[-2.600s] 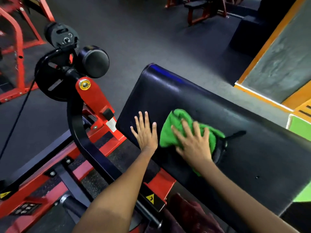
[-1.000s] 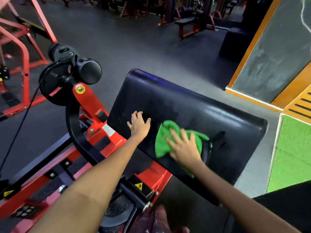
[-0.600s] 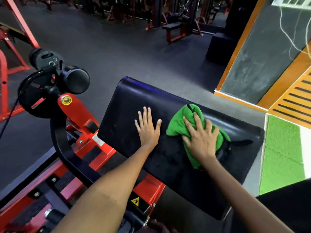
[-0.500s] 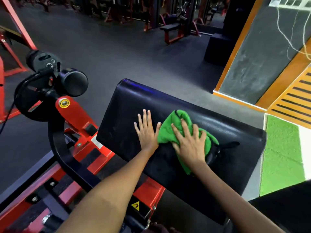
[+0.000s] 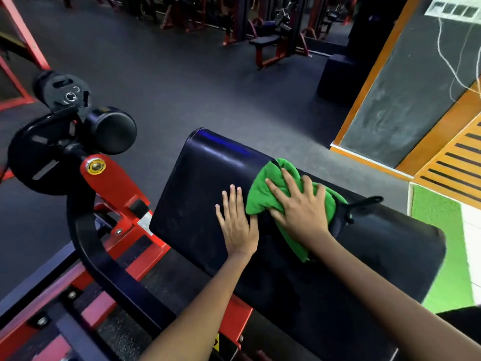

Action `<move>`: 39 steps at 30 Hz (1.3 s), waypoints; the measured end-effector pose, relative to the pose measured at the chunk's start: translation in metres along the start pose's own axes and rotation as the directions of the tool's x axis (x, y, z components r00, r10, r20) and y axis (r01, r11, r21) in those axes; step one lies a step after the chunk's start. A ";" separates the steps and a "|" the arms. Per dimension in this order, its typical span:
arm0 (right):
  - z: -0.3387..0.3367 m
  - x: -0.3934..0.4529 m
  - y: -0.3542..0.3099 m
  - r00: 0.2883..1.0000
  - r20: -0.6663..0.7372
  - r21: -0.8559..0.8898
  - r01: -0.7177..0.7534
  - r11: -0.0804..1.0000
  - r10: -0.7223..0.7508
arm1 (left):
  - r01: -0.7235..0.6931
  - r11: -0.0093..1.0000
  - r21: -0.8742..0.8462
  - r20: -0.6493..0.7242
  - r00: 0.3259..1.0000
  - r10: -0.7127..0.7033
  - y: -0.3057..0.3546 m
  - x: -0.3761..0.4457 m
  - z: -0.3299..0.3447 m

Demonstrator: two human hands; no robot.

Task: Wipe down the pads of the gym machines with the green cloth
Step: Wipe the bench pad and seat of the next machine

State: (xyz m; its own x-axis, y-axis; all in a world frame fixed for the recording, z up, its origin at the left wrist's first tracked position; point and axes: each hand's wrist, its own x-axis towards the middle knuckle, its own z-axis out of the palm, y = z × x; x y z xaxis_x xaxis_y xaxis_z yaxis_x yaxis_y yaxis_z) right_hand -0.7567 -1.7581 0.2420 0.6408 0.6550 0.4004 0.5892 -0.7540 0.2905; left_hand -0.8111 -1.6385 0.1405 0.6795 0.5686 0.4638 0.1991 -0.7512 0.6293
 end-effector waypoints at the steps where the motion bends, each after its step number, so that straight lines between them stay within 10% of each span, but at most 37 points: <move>1: -0.001 0.013 -0.006 1.000 0.022 -0.006 -0.005 1.000 0.005 | 0.003 1.000 -0.013 0.007 1.000 -0.003 0.001 0.000 0.000; 9: -0.014 0.070 -0.030 0.988 0.155 0.088 0.002 0.996 -0.016 | 0.017 1.000 0.006 0.007 1.000 -0.017 0.000 0.001 -0.001; 19: -0.020 -0.071 0.067 0.995 -0.002 0.024 -0.095 0.995 0.096 | 0.026 0.999 -0.024 -0.014 1.000 -0.026 0.003 -0.001 0.002; 32: -0.009 0.100 -0.035 0.981 0.162 0.068 0.101 0.993 -0.111 | 0.022 0.999 -0.034 0.011 1.000 -0.021 0.001 0.001 -0.001; 39: -0.014 0.035 -0.009 0.986 0.167 0.067 -0.007 0.998 -0.004 | 0.027 1.000 -0.010 -0.006 1.000 -0.027 0.001 0.002 -0.001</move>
State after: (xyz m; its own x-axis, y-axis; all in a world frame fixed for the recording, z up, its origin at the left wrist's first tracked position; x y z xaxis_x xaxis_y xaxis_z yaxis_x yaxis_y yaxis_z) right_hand -0.7462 -1.7290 0.2657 0.7116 0.6573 0.2482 0.6164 -0.7536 0.2283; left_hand -0.8103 -1.6378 0.1419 0.6699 0.5903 0.4503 0.2099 -0.7323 0.6478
